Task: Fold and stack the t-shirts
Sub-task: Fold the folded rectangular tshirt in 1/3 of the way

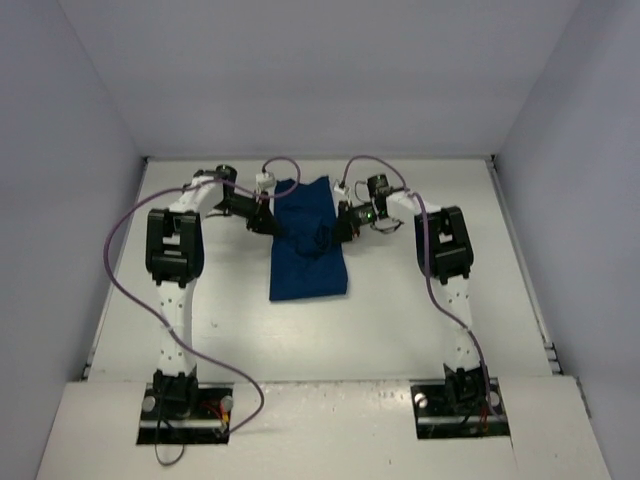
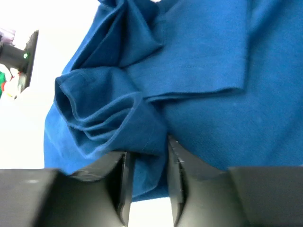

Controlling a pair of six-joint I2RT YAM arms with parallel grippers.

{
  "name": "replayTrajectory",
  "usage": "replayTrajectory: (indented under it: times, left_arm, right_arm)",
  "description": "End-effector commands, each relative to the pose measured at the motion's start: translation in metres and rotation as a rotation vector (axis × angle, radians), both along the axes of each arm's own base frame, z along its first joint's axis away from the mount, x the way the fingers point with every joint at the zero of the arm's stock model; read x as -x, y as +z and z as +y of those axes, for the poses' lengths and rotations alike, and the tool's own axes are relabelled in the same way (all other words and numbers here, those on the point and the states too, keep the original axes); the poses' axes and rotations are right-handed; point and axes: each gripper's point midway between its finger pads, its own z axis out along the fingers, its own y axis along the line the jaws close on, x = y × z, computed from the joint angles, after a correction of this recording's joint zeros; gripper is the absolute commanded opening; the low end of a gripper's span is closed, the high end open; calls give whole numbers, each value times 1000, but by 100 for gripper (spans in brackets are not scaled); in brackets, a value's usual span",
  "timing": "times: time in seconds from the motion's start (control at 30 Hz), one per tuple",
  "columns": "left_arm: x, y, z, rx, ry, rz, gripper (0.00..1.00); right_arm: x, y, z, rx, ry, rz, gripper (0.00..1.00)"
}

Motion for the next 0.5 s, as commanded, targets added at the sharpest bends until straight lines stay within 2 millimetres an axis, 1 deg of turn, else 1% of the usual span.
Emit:
replayTrajectory:
  times: [0.0,0.07,0.1,0.13,0.2,0.23,0.27,0.3,0.33,0.37,0.4,0.43,0.47]
  left_arm:
    - [-15,40,13,31,44,-58,30]
    - [-21,50,25,36,71,-78,46]
    - [-22,56,28,41,79,-91,49]
    - [-24,63,34,38,90,-113,50]
    - [-26,77,41,27,104,-151,51]
    - [-28,82,48,11,119,-176,51]
    - [-30,85,60,-16,142,-200,51]
    - [-31,89,67,-41,149,-237,51]
    - [-29,95,71,-63,145,-283,51]
    - [-24,108,72,-75,153,-321,51]
    - [-22,113,73,-93,161,-351,51]
    - [-28,110,74,-117,191,-381,50]
    - [-38,132,75,-117,279,-446,49]
  right_arm:
    - [-18,31,-5,-11,-45,-17,34]
    - [-27,48,-14,-16,-76,-34,38]
    - [-31,55,-20,-20,-93,-38,38]
    - [-34,66,-25,-23,-106,-53,38]
    - [-38,88,-37,-27,-136,-90,38]
    - [-41,98,-45,-22,-158,-109,37]
    - [-42,100,-52,-7,-180,-114,37]
    - [-43,104,-60,6,-202,-127,34]
    - [-44,109,-68,16,-225,-145,30]
    - [-45,117,-76,35,-248,-180,21]
    - [-46,123,-82,50,-265,-209,14]
    - [-43,126,-84,58,-269,-225,15]
    - [-40,127,-86,74,-279,-232,23]
